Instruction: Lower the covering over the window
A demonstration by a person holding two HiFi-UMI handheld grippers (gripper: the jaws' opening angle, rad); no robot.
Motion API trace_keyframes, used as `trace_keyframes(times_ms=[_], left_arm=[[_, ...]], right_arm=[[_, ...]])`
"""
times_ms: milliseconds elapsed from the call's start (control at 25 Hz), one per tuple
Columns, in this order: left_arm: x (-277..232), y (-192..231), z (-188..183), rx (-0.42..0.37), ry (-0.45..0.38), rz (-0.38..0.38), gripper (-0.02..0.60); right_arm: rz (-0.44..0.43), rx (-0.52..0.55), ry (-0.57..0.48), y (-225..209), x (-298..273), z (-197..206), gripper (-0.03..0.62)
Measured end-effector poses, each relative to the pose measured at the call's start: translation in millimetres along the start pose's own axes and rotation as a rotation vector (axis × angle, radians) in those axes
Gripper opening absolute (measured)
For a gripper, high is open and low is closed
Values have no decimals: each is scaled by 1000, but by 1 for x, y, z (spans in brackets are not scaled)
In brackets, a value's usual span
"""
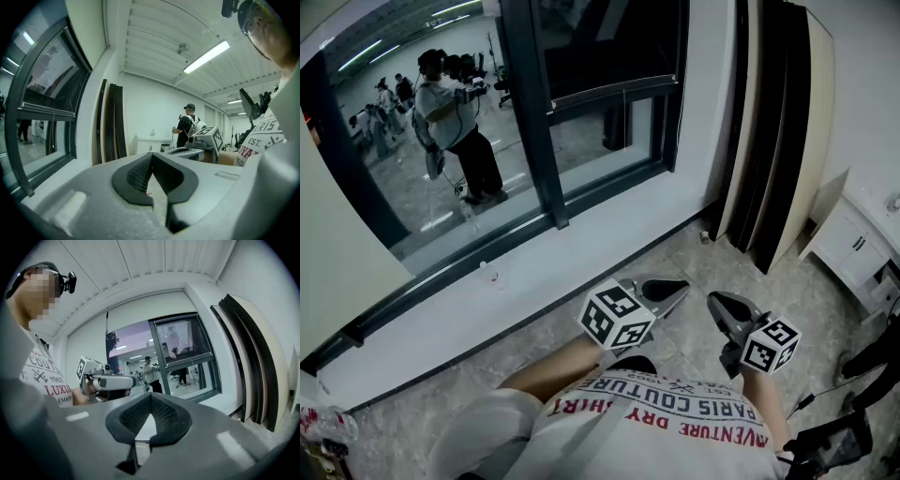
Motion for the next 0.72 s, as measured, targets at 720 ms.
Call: trace_keyframes(times_ms=[720], left_arm=[[-9, 4, 10, 27, 8, 8, 0]], right_arm=[[-14, -22, -5, -8, -1, 10, 5]])
Point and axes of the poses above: the fingertips, and each gripper's own axes: x backward along the fingers, y to its left, z out of its underside, the point moved 1 cm from there along x, backward along the fingers
